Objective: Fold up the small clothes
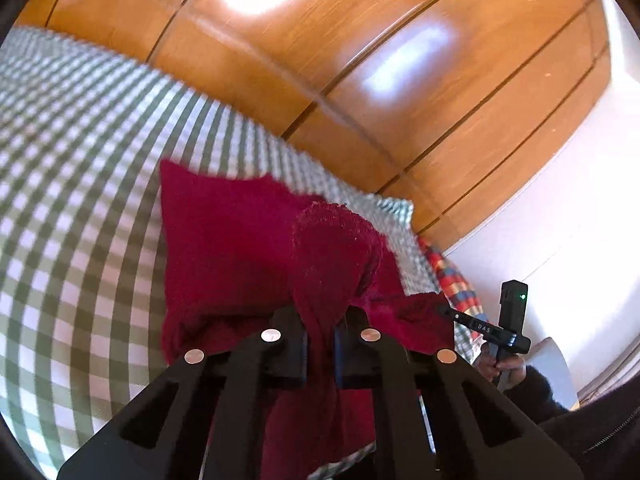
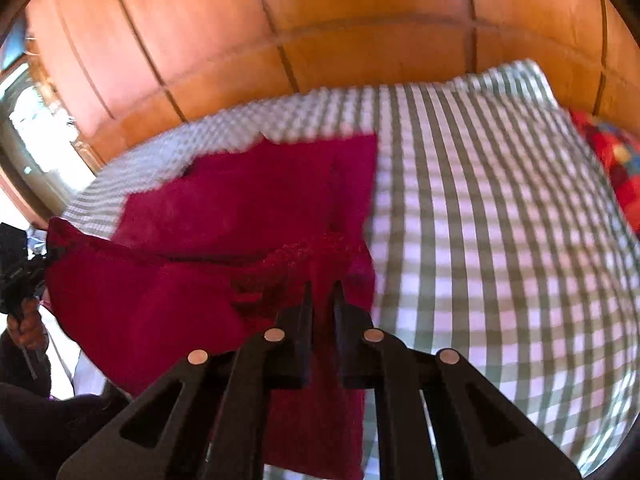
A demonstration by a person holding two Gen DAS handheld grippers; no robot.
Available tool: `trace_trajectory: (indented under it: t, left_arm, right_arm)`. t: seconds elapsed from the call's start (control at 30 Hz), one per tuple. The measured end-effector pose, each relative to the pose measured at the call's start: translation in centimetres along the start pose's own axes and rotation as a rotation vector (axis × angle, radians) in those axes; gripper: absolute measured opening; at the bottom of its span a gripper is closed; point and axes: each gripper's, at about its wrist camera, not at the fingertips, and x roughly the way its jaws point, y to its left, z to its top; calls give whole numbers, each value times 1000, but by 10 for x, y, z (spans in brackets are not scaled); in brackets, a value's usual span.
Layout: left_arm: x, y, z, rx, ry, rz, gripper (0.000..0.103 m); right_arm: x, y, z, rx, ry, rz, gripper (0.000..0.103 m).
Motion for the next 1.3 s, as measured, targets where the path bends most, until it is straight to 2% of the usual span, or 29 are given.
trace_trajectory:
  t: [0.17, 0.27, 0.37, 0.47, 0.67, 0.73, 0.77, 0.8, 0.83, 0.87, 0.97, 1.03, 1.17, 1.23, 1.3]
  left_arm:
    - [-14, -7, 32, 1, -86, 12, 7]
    - [-4, 0, 59, 2, -102, 66, 7]
    - [20, 14, 89, 6, -82, 133, 7]
    - [54, 35, 113, -10, -34, 200, 7]
    - [123, 74, 129, -54, 97, 334, 8]
    - [133, 83, 126, -84, 133, 345, 8]
    - [134, 84, 123, -87, 137, 361, 13]
    - [132, 84, 122, -92, 129, 362, 26]
    - [126, 85, 120, -96, 115, 353, 39]
    - [116, 85, 116, -100, 100, 342, 43]
    - [88, 79, 105, -77, 88, 282, 44]
    - [61, 68, 84, -21, 92, 241, 44]
    - [24, 51, 39, 32, 136, 210, 44]
    - [11, 46, 11, 36, 163, 205, 56]
    - [5, 40, -11, 33, 168, 193, 61]
  right_arm:
    - [-16, 6, 42, -2, -114, 31, 7]
    - [5, 0, 76, 21, -145, 7, 7]
    - [36, -12, 101, 60, -123, -20, 7]
    - [83, -28, 120, 110, -69, -74, 7]
    - [148, -45, 116, 138, 56, -156, 8]
    - [156, -48, 111, 137, 78, -160, 10]
    - [153, -47, 107, 140, 75, -153, 15]
    - [149, -48, 104, 146, 68, -136, 19]
    - [143, -48, 102, 153, 63, -119, 38]
    - [136, -49, 99, 155, 53, -111, 48]
    - [107, -47, 83, 159, 28, -66, 49]
    - [87, -48, 64, 163, 31, -24, 50]
    - [57, -44, 25, 179, 66, 45, 51]
    - [44, -42, 2, 184, 85, 54, 51]
    - [36, -42, -18, 203, 107, 70, 51]
